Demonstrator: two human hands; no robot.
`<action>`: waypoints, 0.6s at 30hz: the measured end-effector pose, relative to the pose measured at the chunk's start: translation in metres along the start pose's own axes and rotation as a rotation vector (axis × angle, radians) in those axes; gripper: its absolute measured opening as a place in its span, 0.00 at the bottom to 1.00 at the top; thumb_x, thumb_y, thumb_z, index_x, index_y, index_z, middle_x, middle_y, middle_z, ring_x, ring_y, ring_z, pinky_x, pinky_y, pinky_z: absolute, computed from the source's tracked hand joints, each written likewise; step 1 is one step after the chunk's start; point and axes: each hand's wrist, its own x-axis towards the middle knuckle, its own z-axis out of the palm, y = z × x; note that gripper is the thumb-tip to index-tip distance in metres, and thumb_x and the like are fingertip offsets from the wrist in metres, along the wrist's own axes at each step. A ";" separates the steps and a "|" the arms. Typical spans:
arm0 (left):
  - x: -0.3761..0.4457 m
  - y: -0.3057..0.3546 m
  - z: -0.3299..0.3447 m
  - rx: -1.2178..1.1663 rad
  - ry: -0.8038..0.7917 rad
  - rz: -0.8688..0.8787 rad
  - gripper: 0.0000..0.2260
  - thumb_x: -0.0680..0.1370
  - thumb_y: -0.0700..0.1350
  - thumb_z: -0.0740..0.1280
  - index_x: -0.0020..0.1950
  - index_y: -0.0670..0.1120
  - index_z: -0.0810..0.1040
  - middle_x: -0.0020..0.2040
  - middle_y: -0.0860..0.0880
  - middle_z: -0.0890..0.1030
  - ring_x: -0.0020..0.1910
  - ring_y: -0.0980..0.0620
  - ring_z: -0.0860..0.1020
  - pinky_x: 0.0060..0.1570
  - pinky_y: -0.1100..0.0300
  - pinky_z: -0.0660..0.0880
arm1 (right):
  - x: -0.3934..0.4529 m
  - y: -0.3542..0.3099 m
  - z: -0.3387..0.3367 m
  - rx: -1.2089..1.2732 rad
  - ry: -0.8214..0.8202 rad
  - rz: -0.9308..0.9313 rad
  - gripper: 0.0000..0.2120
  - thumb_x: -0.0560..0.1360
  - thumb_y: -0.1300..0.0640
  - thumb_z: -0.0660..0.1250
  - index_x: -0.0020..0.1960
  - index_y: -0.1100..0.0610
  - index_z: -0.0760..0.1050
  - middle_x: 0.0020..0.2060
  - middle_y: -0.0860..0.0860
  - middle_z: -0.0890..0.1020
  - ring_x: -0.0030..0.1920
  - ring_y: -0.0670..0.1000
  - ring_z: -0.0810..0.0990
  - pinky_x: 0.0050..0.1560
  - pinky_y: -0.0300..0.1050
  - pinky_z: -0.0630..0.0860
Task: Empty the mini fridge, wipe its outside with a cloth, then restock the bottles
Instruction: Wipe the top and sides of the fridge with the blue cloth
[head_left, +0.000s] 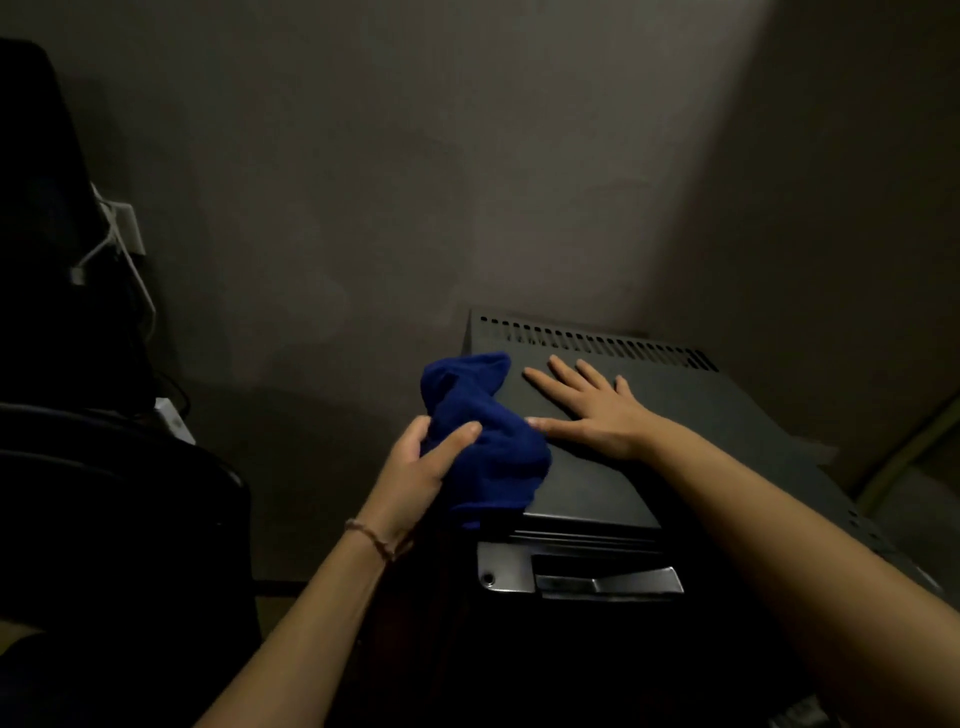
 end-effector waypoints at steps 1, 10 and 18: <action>-0.011 -0.001 -0.002 -0.009 -0.020 0.013 0.14 0.74 0.51 0.73 0.52 0.44 0.77 0.44 0.51 0.84 0.42 0.56 0.83 0.37 0.64 0.76 | 0.000 0.000 0.000 0.003 0.005 0.000 0.49 0.58 0.13 0.43 0.76 0.27 0.41 0.81 0.43 0.41 0.80 0.52 0.38 0.75 0.69 0.38; 0.001 -0.012 0.000 0.028 -0.127 0.125 0.35 0.66 0.62 0.73 0.69 0.68 0.61 0.72 0.57 0.65 0.68 0.56 0.69 0.67 0.53 0.69 | -0.002 -0.003 0.000 -0.002 0.002 0.003 0.50 0.58 0.13 0.41 0.76 0.29 0.39 0.80 0.43 0.40 0.80 0.53 0.38 0.76 0.67 0.37; 0.078 -0.016 -0.002 -0.104 -0.043 -0.039 0.25 0.70 0.62 0.72 0.64 0.55 0.75 0.62 0.53 0.80 0.64 0.51 0.76 0.62 0.58 0.72 | -0.002 -0.003 -0.001 -0.015 -0.008 -0.004 0.44 0.61 0.14 0.42 0.74 0.26 0.37 0.80 0.41 0.38 0.79 0.50 0.35 0.76 0.65 0.36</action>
